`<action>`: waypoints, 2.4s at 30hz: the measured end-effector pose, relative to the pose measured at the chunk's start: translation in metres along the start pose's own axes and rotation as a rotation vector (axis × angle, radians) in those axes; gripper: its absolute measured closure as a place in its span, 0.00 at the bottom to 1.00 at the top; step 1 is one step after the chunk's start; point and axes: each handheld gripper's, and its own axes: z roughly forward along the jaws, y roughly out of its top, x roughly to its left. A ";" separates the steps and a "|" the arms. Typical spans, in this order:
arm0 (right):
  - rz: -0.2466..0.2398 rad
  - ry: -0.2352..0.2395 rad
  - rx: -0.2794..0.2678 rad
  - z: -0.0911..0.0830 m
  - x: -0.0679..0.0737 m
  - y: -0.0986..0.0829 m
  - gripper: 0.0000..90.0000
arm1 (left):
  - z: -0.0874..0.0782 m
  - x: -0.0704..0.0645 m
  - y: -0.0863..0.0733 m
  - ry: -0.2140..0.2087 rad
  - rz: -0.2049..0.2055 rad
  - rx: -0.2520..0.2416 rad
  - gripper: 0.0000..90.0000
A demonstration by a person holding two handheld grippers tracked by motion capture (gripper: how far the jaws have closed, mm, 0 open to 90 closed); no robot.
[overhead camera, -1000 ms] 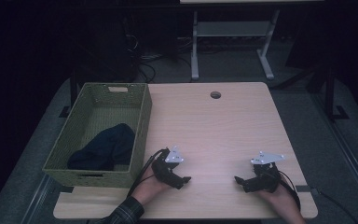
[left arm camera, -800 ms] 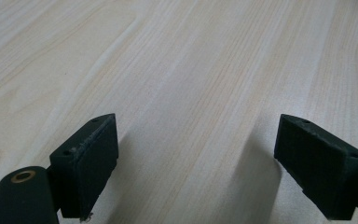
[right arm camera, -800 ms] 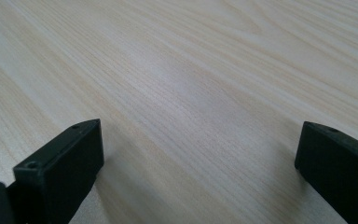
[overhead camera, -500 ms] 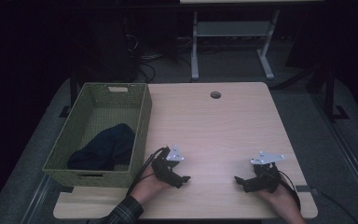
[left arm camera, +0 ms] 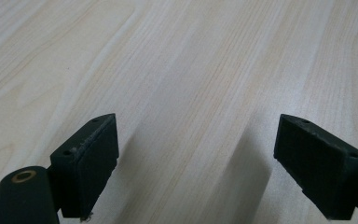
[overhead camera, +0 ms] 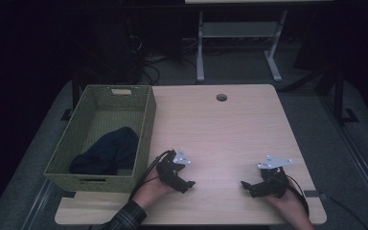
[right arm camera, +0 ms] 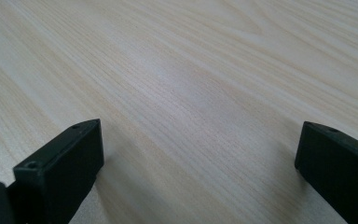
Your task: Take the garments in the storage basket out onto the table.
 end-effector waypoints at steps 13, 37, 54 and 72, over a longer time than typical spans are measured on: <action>-0.001 -0.001 0.000 0.000 0.000 0.000 0.01 | -0.010 0.001 0.008 0.004 -0.001 0.011 0.15; 0.003 0.001 -0.001 0.000 0.000 0.000 0.01 | -0.035 0.007 0.031 -0.025 -0.008 0.001 0.15; 0.004 0.001 0.000 0.000 0.000 0.000 0.01 | -0.044 0.020 0.039 -0.048 -0.001 -0.079 0.15; -0.003 0.001 -0.004 0.000 0.000 0.000 0.01 | -0.055 0.030 0.047 -0.048 0.023 -0.084 0.15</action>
